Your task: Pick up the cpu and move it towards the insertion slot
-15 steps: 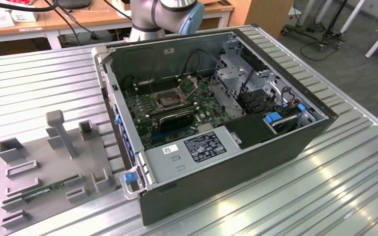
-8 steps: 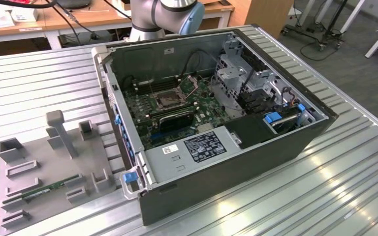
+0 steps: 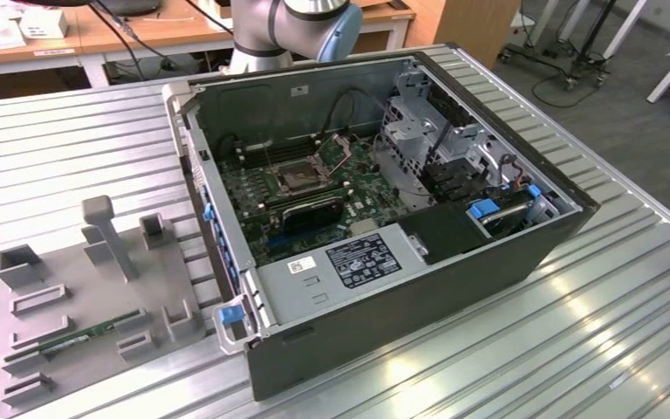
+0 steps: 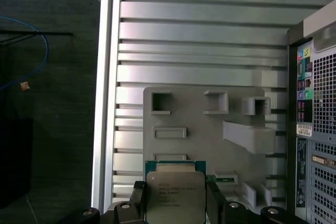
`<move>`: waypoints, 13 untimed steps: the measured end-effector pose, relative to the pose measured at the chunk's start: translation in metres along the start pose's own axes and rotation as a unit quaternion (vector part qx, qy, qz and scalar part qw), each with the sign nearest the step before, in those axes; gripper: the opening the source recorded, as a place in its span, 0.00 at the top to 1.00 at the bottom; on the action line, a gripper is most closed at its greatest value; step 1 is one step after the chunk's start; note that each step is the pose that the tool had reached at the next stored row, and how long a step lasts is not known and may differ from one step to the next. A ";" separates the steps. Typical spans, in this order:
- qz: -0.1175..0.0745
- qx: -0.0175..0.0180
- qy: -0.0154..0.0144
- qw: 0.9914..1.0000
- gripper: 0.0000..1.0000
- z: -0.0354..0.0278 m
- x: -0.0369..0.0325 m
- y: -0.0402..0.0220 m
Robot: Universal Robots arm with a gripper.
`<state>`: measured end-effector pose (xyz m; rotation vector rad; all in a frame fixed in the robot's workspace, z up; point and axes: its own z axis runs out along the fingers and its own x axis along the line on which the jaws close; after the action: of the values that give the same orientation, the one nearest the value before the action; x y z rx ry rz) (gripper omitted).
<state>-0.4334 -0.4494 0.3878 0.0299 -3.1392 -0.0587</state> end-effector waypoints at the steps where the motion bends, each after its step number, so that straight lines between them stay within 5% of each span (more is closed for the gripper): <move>1: 0.000 0.000 0.000 1.000 0.46 -0.0008 0.0000 0.0000; 13: 0.000 0.000 0.000 1.000 0.46 -0.0087 0.0000 0.0003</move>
<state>-0.4334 -0.4493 0.3965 0.0299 -3.1392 -0.0586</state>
